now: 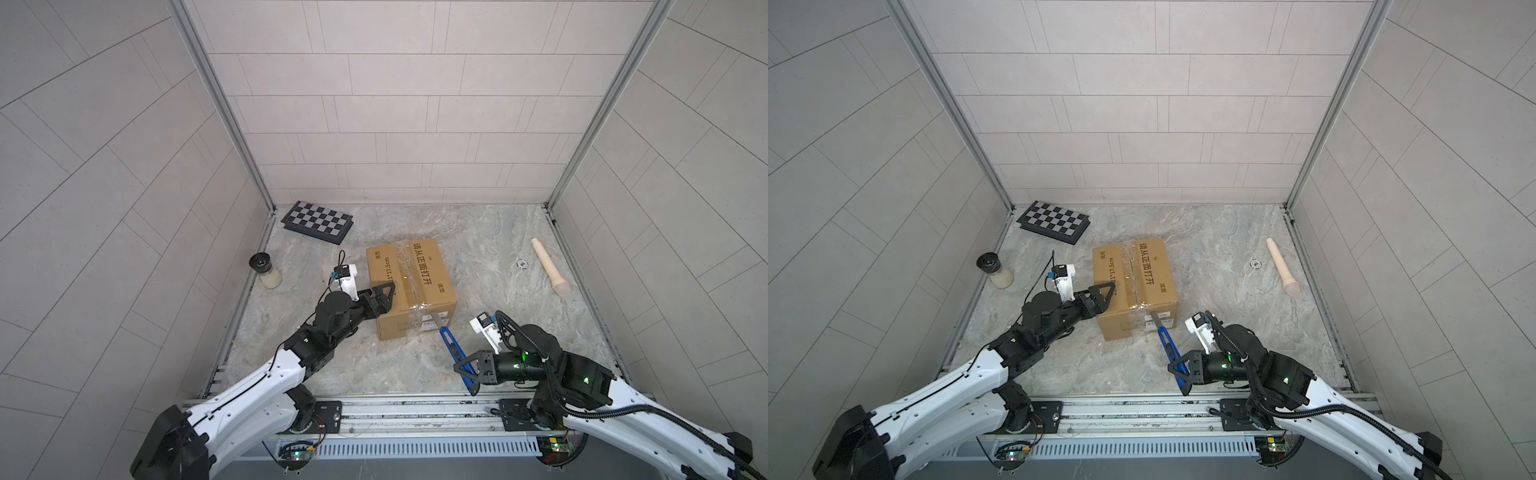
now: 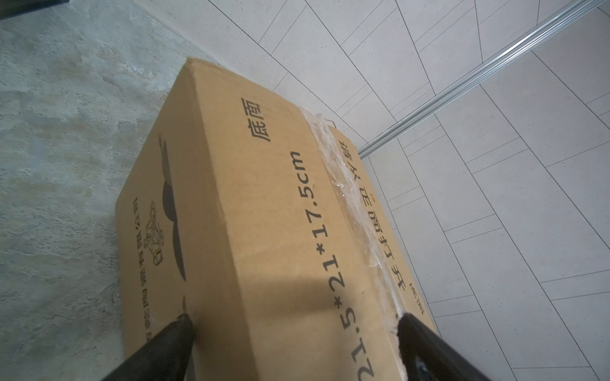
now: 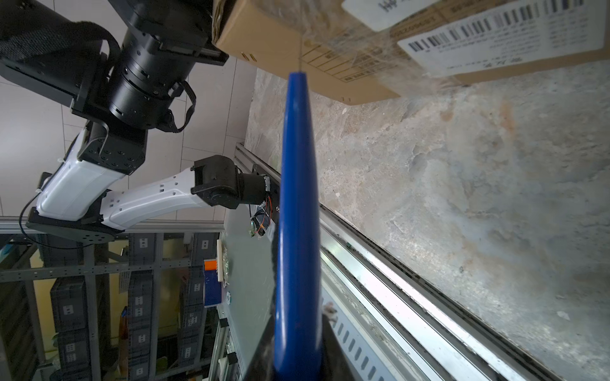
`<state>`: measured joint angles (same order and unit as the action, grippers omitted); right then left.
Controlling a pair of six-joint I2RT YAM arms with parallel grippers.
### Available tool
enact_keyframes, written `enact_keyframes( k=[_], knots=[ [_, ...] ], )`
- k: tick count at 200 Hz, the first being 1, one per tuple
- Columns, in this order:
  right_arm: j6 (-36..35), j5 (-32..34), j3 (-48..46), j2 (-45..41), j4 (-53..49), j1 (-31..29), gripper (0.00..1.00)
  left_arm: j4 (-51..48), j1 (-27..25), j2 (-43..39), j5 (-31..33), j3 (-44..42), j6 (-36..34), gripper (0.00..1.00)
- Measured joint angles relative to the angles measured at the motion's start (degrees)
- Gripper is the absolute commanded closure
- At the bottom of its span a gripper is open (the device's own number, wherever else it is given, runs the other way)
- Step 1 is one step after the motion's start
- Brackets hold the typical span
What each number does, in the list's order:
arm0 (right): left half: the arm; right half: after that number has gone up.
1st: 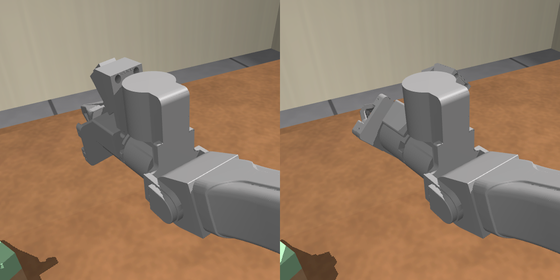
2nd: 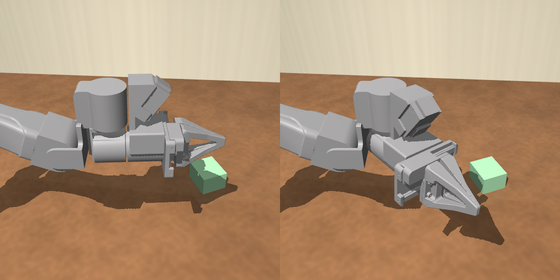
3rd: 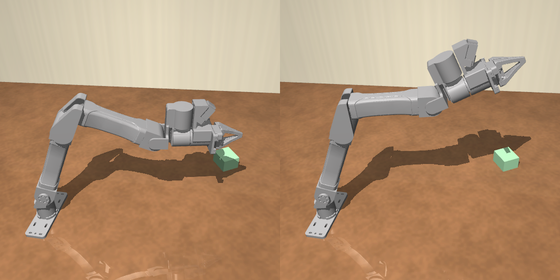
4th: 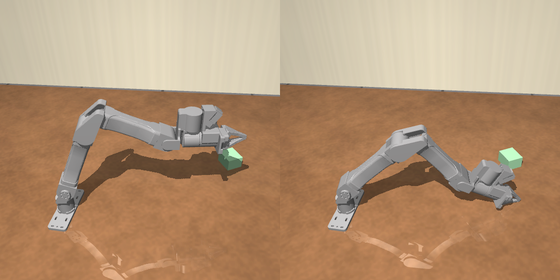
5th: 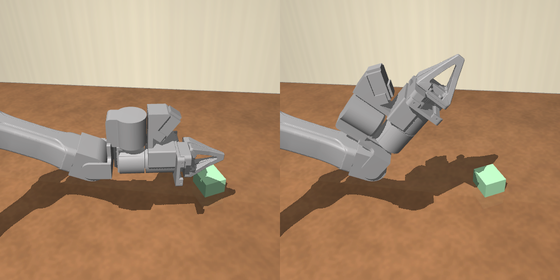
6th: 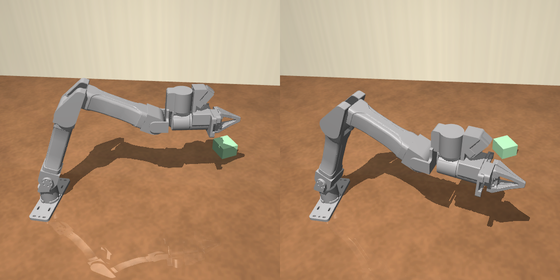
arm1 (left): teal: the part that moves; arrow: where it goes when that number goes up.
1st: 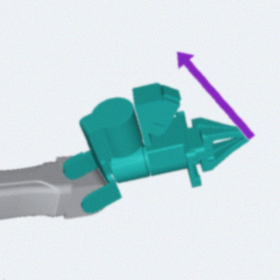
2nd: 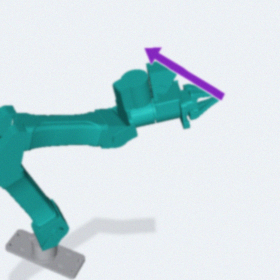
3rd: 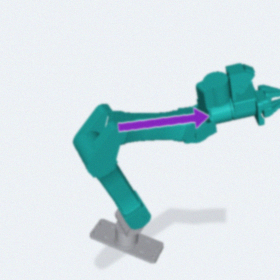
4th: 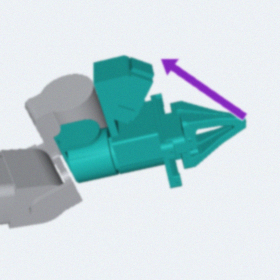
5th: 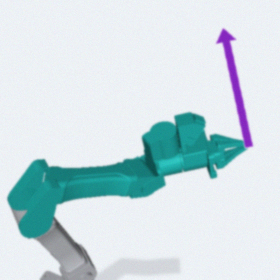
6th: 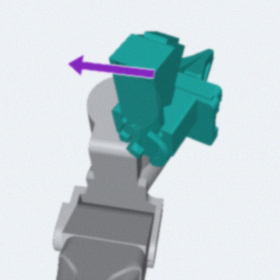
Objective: Unpack the express box
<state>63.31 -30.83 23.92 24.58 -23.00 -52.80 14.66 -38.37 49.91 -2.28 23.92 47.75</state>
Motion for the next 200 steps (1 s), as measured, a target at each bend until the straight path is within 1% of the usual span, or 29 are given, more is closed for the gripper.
enact_keyframes(
  k=[42, 200],
  knots=[
    [0.7, 0.1, -0.1, 0.2, 2.0, 0.0, 1.0, 0.0, 0.0, 0.0, 0.0, 0.0, 0.0, 0.0],
    [1.2, 0.3, -0.1, 1.4, 3.1, 0.4, 1.0, 0.1, 0.0, 0.0, 0.2, 0.0, 0.0, 0.0]
  ],
)
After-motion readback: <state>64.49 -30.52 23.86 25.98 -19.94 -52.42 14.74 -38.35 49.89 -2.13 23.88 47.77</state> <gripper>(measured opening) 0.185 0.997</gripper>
